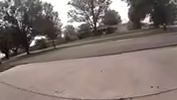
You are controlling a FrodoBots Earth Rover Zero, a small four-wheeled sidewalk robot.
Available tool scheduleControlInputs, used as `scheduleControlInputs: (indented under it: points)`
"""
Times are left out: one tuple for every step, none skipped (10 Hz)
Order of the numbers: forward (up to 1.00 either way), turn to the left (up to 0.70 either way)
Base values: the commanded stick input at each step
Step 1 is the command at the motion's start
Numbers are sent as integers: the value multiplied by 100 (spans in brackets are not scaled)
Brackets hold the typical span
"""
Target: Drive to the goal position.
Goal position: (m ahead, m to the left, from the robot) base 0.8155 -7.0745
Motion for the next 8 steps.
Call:
scheduleControlInputs:
  points:
    - [70, -35]
    - [70, -35]
    - [70, -35]
    - [70, -35]
    - [70, -35]
    - [70, -29]
    - [70, -13]
    - [70, 0]
